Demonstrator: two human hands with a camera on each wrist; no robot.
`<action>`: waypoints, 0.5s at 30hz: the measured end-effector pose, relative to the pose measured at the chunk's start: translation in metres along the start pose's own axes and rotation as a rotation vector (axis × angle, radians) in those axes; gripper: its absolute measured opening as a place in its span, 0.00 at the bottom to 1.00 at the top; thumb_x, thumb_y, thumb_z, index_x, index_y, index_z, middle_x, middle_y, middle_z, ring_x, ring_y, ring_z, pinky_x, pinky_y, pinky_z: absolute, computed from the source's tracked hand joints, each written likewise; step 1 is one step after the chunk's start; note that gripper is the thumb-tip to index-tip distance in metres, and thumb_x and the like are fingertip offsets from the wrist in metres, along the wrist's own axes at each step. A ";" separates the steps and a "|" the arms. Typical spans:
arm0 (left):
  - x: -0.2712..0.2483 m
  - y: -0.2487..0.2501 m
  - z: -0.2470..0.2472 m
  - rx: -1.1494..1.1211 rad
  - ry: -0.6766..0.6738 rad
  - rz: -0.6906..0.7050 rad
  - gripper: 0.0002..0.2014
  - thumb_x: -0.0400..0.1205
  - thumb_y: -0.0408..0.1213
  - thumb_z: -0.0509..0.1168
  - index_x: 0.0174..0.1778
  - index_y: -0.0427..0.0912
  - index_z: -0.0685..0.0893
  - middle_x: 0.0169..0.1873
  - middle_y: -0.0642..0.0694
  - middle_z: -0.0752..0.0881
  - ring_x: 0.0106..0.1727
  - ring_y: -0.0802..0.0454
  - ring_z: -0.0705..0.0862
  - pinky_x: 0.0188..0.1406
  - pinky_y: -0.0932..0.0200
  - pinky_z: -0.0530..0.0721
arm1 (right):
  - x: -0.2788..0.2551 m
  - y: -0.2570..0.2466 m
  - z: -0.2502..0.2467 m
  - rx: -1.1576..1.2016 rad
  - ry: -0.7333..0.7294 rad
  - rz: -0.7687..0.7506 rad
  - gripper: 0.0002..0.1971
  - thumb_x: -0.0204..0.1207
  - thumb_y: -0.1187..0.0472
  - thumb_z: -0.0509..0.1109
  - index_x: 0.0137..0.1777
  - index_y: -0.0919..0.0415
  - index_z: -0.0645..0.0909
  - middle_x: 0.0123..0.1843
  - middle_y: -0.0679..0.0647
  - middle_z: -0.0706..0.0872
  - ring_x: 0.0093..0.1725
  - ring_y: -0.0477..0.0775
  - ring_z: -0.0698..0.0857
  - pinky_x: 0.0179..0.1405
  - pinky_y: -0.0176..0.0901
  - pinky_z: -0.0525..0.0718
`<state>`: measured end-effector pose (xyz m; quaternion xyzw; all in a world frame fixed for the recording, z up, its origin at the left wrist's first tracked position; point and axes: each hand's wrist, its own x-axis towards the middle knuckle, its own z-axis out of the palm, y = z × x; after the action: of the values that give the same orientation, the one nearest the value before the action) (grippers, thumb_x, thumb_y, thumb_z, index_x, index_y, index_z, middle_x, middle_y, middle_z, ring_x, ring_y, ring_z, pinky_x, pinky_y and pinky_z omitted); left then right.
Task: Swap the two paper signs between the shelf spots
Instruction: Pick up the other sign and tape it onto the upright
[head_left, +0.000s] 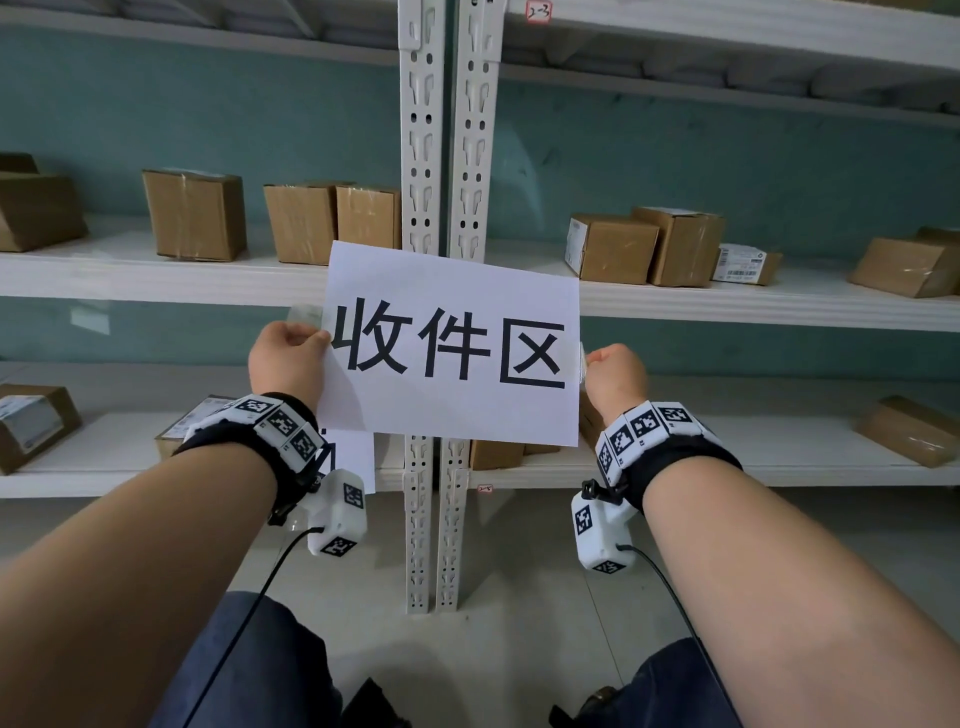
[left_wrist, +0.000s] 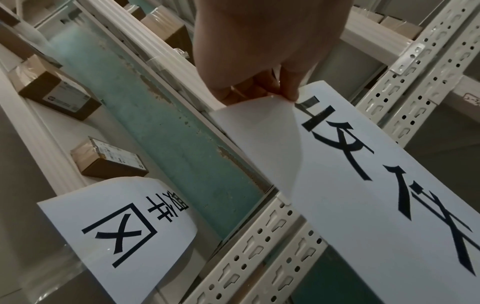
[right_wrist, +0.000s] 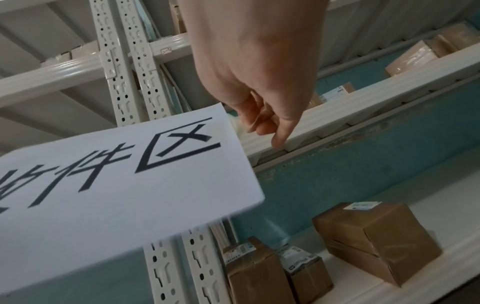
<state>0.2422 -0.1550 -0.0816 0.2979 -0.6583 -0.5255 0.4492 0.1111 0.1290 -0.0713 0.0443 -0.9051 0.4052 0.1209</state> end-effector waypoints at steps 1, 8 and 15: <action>0.002 -0.001 -0.002 0.003 0.008 0.002 0.02 0.79 0.38 0.67 0.43 0.45 0.80 0.44 0.49 0.83 0.47 0.49 0.80 0.56 0.52 0.79 | 0.001 0.001 -0.001 0.003 -0.006 -0.003 0.16 0.72 0.78 0.54 0.30 0.62 0.75 0.31 0.61 0.73 0.32 0.59 0.71 0.33 0.45 0.74; 0.005 -0.005 -0.004 -0.068 -0.085 -0.045 0.06 0.78 0.39 0.69 0.36 0.50 0.80 0.36 0.52 0.83 0.40 0.50 0.80 0.54 0.51 0.82 | 0.008 0.013 -0.003 -0.020 -0.015 -0.028 0.17 0.78 0.76 0.53 0.60 0.78 0.80 0.62 0.73 0.83 0.64 0.72 0.81 0.63 0.61 0.81; 0.007 -0.013 0.003 -0.146 -0.097 -0.078 0.07 0.79 0.37 0.69 0.35 0.48 0.82 0.33 0.52 0.82 0.34 0.57 0.79 0.47 0.58 0.81 | 0.018 0.018 -0.004 -0.013 0.000 -0.014 0.17 0.80 0.73 0.54 0.61 0.67 0.81 0.64 0.62 0.83 0.60 0.63 0.81 0.48 0.44 0.75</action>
<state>0.2353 -0.1632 -0.0926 0.2640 -0.6272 -0.6028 0.4165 0.0913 0.1441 -0.0770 0.0500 -0.9075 0.3983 0.1242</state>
